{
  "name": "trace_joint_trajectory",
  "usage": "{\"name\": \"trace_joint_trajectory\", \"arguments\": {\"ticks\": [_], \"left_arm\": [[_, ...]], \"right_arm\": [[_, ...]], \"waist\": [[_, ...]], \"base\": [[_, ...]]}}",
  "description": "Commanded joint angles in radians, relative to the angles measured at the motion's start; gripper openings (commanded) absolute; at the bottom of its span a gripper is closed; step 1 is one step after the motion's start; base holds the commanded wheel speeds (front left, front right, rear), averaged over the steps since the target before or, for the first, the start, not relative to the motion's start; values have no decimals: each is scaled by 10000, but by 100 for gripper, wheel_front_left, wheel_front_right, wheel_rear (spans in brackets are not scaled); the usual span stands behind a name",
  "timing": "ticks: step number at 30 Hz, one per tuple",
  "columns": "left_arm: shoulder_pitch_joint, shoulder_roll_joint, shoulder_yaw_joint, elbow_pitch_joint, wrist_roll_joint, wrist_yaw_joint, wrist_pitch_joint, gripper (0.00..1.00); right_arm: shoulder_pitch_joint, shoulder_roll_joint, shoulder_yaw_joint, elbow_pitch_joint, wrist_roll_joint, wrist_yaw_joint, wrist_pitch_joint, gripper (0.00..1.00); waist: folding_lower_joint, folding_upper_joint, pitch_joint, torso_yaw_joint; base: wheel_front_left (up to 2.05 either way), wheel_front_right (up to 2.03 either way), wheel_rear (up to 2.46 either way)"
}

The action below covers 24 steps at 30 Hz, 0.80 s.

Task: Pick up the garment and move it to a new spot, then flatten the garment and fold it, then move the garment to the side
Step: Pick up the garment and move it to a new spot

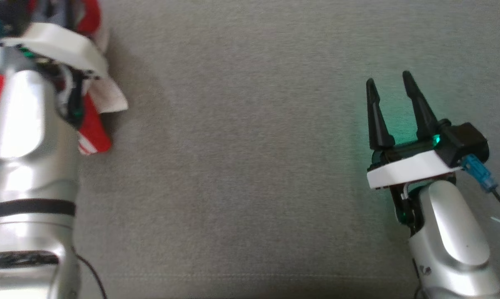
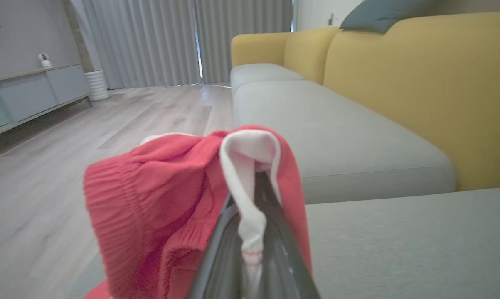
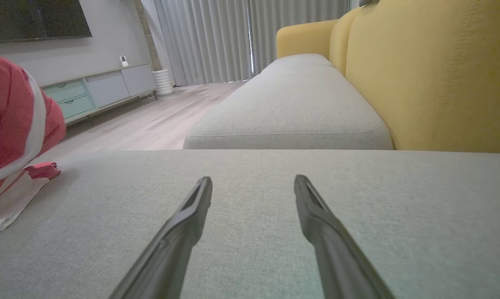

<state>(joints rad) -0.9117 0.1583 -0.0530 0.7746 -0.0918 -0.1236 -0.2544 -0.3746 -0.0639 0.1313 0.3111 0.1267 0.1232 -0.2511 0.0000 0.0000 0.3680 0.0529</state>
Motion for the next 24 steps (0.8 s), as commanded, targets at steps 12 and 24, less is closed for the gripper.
{"name": "trace_joint_trajectory", "arguments": {"ticks": [12, 24], "left_arm": [[-387, -960, -2122, -1073, -1030, -68, -74, 0], [279, -1078, -4949, -3030, -3903, 920, -74, 0]], "right_arm": [[499, 136, 470, -459, 882, 75, -107, 100], [926, 137, 624, -624, 1435, 75, -107, 100]], "waist": [[0, 0, -677, -2108], [0, 0, -904, -3319]], "base": [[0, 0, 0], [0, 0, 0]]}}
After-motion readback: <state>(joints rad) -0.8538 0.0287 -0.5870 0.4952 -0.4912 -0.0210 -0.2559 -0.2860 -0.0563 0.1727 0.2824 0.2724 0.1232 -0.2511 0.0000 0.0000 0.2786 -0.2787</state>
